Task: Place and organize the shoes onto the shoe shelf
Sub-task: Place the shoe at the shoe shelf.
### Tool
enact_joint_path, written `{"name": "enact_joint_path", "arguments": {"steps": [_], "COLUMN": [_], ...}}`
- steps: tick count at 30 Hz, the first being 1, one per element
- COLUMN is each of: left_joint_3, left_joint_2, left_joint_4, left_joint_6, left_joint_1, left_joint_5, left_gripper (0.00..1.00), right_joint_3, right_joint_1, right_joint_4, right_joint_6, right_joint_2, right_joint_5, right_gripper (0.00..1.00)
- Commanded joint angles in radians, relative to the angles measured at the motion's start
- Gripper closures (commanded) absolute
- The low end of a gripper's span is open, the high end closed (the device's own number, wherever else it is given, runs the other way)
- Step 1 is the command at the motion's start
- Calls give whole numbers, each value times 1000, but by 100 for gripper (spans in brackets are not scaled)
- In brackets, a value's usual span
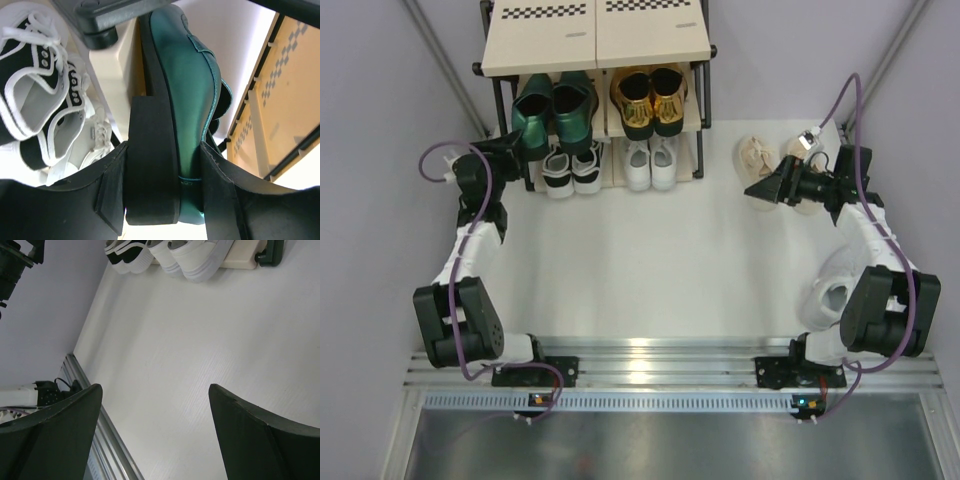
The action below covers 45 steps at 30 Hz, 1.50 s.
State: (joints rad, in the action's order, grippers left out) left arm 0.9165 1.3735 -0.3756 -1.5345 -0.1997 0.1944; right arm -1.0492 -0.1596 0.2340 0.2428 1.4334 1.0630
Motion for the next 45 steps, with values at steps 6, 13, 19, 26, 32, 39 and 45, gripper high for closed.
{"name": "enact_joint_path", "arguments": {"steps": [6,13,19,26,32,39,45], "left_joint_3": [107,79,39,-27,-36,-24,-22], "left_joint_2": [61,53,36,9,25,25,22], "left_joint_4": [-212,-212,-212,-206,-201,-184,-174], "left_joint_6": [-29,-41,-46,-56,-69,-55,-58], "left_joint_1": [17,45,68,80,80,80,79], "left_joint_5": [-12,14,-6,-24,-9,-6,0], "left_gripper": [100,100,100,100,64,26,7], "right_joint_3": [-64,-52,-51,-48,-54,-44,-52], "right_joint_1": [-6,-6,-6,-6,-6,-6,-6], "right_joint_4": [-7,-30,-6,-27,-38,-51,-51], "right_joint_6": [-28,-8,-31,-13,-2,10,12], "right_joint_2": [-18,-13,-22,-22,-18,-27,-25], "right_joint_5": [-3,-9,-3,-1,-1,-1,0], "right_gripper": [12,13,12,12,12,12,12]}}
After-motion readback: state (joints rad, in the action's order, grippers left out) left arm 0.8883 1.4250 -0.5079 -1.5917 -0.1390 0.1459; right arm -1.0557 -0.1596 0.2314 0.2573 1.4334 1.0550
